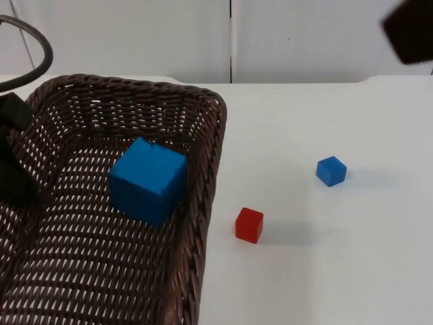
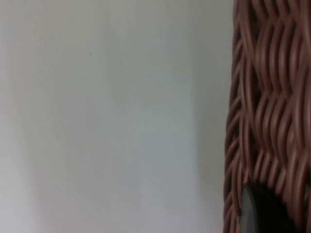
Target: Pick up the basket with the left hand and place the largest block into the basket with the right hand.
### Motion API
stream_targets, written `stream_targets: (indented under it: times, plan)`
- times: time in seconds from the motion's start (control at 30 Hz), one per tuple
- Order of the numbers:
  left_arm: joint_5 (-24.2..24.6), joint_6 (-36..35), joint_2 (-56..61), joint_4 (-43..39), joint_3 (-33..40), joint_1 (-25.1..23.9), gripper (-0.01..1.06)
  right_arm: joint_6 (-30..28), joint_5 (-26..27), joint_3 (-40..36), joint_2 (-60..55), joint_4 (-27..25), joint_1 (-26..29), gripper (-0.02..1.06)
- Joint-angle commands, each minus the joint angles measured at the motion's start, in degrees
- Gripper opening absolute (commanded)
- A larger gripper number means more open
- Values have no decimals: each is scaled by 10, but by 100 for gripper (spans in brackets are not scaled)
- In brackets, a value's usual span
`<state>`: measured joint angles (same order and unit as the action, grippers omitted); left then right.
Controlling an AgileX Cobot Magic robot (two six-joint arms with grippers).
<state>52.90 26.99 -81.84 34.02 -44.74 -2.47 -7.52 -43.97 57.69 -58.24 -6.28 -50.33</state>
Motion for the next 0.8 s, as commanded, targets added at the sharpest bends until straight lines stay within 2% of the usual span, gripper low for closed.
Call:
stream_targets:
  times: [0.0,0.2,0.4,0.67,0.77]
  plan:
    - [4,18,6,30,-1,-2,0,4,18,-33,43,2,-2,71]
    - [2,25,6,30,-1,-2,0,4,18,-63,79,1,-2,71]
    - [-29,26,-13,39,-2,-2,0,6,20,-74,98,-3,-2,71]
    - [-59,28,-90,49,-22,-2,0,7,19,-74,98,-3,-2,71]
    - [-69,33,-146,52,-56,-2,0,7,19,-74,98,-3,-2,71]
